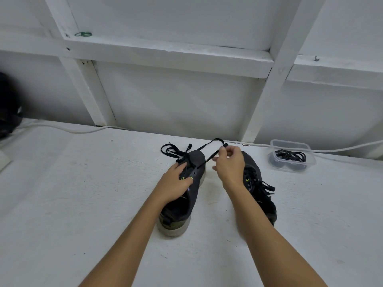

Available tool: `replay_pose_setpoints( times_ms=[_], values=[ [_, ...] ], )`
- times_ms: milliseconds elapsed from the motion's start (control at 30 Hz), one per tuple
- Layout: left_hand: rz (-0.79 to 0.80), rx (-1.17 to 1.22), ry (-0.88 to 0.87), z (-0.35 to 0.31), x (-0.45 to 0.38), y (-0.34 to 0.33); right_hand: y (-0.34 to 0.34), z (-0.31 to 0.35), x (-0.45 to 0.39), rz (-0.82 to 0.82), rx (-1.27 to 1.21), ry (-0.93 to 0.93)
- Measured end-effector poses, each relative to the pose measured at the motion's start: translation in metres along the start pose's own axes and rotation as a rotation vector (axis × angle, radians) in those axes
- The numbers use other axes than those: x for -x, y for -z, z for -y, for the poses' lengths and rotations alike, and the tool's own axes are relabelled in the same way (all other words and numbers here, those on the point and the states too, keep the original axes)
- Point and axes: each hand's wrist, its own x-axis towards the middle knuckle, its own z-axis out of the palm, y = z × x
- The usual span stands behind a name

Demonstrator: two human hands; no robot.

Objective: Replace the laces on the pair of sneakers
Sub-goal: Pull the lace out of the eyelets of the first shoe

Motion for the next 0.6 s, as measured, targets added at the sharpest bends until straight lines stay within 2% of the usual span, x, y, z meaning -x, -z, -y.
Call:
replay_pose_setpoints(
  times_ms=[100,200,267,367,467,600],
  values=[
    [0.005,0.004,0.000,-0.001,0.001,0.000,0.004,-0.003,0.004,0.022,-0.027,-0.051],
    [-0.005,0.002,0.002,-0.001,0.000,0.000,0.002,-0.019,0.012,0.219,0.052,-0.155],
    [-0.016,-0.010,0.000,0.000,0.000,-0.001,-0.002,-0.029,0.019,0.305,0.136,-0.110],
    [-0.016,-0.018,-0.008,-0.001,-0.001,-0.002,-0.007,-0.033,0.023,0.293,0.231,0.046],
    [-0.011,-0.012,0.000,-0.001,0.000,-0.001,-0.007,-0.027,0.018,0.283,0.258,0.104],
    [0.012,-0.006,0.015,-0.003,0.004,0.000,0.000,-0.006,0.003,0.047,0.026,0.080]
  ],
)
